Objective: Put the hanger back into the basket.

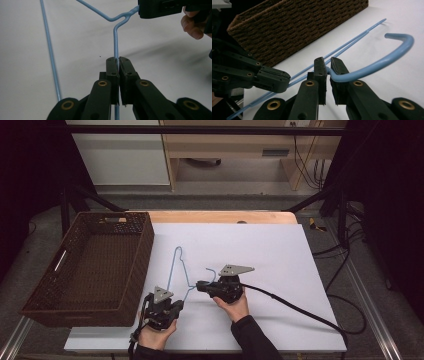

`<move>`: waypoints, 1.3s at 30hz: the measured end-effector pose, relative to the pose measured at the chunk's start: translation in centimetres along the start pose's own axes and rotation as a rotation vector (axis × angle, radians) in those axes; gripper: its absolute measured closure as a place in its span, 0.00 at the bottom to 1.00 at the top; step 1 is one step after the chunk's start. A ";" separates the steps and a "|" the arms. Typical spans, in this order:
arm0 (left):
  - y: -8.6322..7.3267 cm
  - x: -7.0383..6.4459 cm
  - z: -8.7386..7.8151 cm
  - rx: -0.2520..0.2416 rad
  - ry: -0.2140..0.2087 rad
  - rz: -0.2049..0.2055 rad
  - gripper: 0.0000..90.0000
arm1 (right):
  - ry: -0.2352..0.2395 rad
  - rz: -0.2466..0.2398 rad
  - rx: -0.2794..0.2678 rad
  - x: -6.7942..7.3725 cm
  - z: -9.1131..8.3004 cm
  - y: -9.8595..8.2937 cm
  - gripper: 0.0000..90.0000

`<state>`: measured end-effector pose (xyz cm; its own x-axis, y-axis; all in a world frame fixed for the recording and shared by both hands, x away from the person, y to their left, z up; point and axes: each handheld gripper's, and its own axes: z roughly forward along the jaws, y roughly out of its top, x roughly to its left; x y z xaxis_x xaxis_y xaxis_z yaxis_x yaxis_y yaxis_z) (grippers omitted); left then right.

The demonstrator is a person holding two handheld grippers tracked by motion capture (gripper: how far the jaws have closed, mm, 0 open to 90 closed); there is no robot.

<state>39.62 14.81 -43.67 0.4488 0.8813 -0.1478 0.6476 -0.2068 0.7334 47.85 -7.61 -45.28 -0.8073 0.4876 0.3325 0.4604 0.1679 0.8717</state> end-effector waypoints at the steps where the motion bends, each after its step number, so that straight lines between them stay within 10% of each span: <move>1: 0.0 0.0 0.0 -0.002 -0.001 0.009 0.96 | 0.003 0.002 -0.003 0.0 0.0 0.0 0.94; 10: 0.9 -0.3 1.0 0.071 0.010 0.099 0.73 | 0.025 -0.001 -0.017 0.3 -0.3 0.2 0.95; 30: 1.4 -0.8 1.8 0.097 0.036 0.078 0.96 | -0.001 -0.028 -0.019 0.6 -0.7 0.5 0.94; 39: 2.2 -0.3 0.6 0.077 0.018 0.092 0.96 | -0.049 -0.081 0.003 1.6 -3.0 1.1 0.71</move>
<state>41.33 13.84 -42.41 0.4975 0.8647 -0.0699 0.6498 -0.3181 0.6903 45.96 -9.27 -42.76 -0.8228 0.5139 0.2426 0.3953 0.2110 0.8940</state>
